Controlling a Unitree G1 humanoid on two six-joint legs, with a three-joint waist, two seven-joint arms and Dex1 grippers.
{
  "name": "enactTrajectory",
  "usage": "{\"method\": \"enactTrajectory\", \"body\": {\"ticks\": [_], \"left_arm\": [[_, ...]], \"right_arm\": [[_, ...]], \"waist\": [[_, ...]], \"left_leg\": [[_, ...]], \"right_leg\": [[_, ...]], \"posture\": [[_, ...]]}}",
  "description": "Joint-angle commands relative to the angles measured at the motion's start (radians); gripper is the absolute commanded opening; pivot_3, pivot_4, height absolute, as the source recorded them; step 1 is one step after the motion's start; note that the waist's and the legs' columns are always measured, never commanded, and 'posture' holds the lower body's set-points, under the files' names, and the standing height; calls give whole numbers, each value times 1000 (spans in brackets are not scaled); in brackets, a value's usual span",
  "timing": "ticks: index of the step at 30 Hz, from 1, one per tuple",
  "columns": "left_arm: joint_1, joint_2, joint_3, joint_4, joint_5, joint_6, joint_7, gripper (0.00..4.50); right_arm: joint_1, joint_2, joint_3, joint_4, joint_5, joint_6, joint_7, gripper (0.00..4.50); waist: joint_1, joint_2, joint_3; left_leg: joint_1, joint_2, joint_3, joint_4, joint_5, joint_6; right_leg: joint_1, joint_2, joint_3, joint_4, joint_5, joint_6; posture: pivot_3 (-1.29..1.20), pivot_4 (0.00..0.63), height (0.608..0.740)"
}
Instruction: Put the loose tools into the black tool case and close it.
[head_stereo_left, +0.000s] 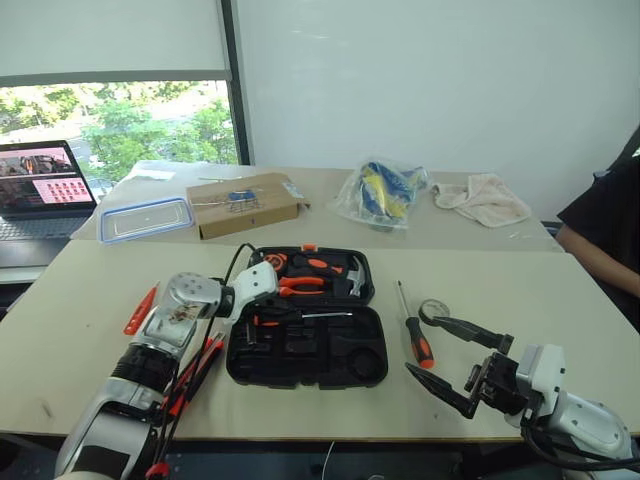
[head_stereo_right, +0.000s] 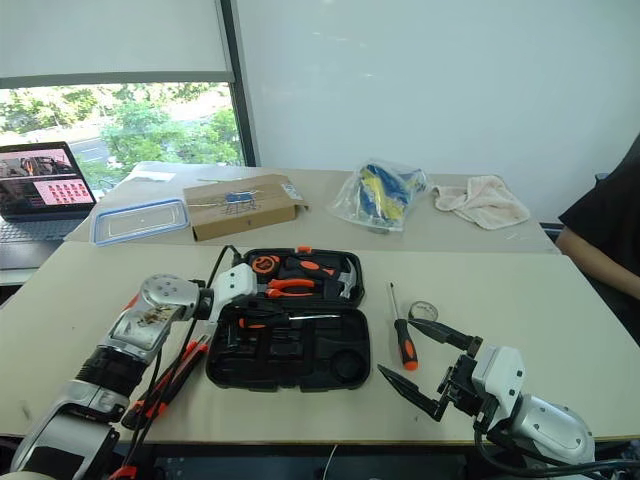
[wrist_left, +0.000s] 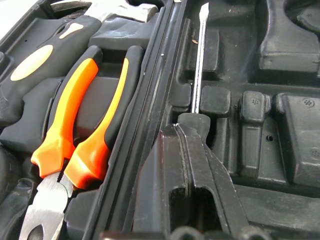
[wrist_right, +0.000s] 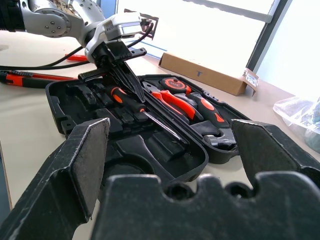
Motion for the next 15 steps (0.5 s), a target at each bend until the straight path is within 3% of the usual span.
{"method": "enactTrajectory", "body": {"ticks": [1, 7, 13, 15], "left_arm": [[33, 6, -79, 1, 87, 4, 9, 20], [54, 15, -126, -51, 158, 49, 35, 20], [96, 7, 35, -101, 12, 10, 59, 20], [121, 19, 127, -115, -82, -38, 34, 517]], "right_arm": [[2, -3, -2, -30, 1, 0, -9, 4500], [-1, 8, 7, -26, -9, -7, -22, 4500], [-18, 4, -1, -7, 1, -11, -17, 4500], [-25, -1, -12, 5, 16, -9, -8, 4500]], "waist": [[-1, 3, -2], [-2, 12, -8], [-5, 15, -11], [-8, 15, -10]], "left_leg": [[0, 0, 0, 0, 0, 0], [9, 0, 0, -1, -2, 2], [15, 1, 2, -2, -6, 9], [14, 2, 3, -2, -4, 5]], "right_leg": [[0, 0, 0, 0, 0, 0], [10, 0, 1, -2, 0, 0], [12, 0, 4, -2, 0, 1], [11, 0, 5, -1, 0, 1]], "posture": [[0, 150, 740], [0, 150, 740], [0, 150, 740], [0, 150, 740]]}}
